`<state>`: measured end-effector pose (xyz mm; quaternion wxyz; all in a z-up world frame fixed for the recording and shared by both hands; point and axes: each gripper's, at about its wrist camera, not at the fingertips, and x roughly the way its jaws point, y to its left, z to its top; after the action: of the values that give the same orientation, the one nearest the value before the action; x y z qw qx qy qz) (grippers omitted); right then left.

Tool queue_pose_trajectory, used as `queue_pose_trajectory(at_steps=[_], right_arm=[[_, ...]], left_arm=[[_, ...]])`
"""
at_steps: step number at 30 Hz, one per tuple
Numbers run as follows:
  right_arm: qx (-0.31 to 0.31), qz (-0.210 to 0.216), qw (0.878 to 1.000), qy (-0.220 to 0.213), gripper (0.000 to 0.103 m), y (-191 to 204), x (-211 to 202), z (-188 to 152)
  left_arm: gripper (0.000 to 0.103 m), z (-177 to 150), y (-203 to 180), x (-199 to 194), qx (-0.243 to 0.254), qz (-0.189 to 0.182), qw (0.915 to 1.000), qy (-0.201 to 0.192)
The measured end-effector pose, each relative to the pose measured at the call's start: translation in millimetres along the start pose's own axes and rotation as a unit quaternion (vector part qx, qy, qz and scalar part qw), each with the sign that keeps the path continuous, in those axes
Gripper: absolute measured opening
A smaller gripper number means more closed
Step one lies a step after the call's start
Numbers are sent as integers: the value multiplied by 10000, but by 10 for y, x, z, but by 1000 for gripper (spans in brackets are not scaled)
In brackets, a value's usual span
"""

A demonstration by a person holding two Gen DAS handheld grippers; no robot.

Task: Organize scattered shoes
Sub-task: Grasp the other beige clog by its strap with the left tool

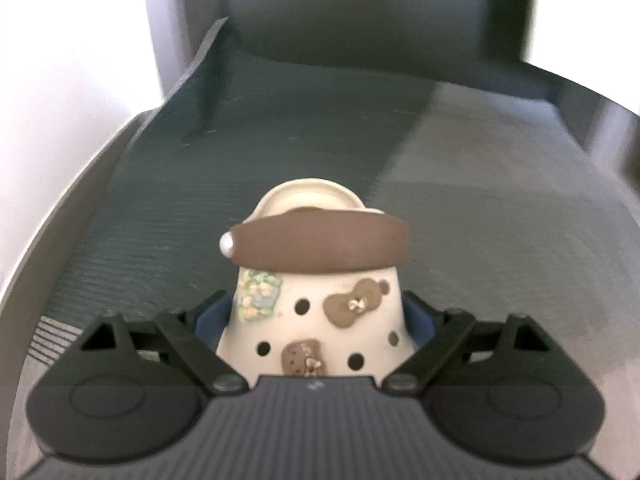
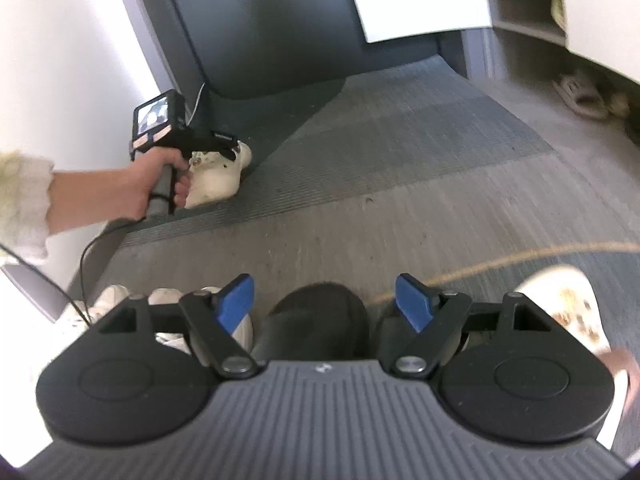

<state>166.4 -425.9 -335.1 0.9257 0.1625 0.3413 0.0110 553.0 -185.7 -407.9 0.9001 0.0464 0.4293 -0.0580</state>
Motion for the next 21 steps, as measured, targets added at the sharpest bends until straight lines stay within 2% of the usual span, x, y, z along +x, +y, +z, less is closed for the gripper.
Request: queue_pose_trajectory(at_steps=[2, 6, 8, 12, 14, 18, 21], right_arm=[[-62, -81, 9998, -146, 80, -11, -181, 2], [-58, -249, 9988, -408, 80, -37, -457, -20], [-70, -330, 9985, -439, 80, -69, -554, -70], [54, -382, 9985, -388, 80, -135, -614, -112], [51, -406, 9984, -398, 80, -174, -610, -99], [159, -411, 9983, -385, 80, -252, -565, -99], [186, -437, 9984, -321, 80, -297, -539, -121]], left_arm=[[90, -137, -249, -241, 281, -369, 9989, -46], [91, -326, -644, -489, 755, -878, 9932, -109], [91, -463, -915, -544, 1195, -1231, 9852, -55], [91, -619, -1248, -481, 1611, -1523, 9750, 109], [91, -668, -1391, -380, 1827, -1548, 9709, 94], [92, -675, -1441, -182, 1993, -1502, 9683, 89], [93, -741, -1414, -47, 2094, -1568, 9648, 258]])
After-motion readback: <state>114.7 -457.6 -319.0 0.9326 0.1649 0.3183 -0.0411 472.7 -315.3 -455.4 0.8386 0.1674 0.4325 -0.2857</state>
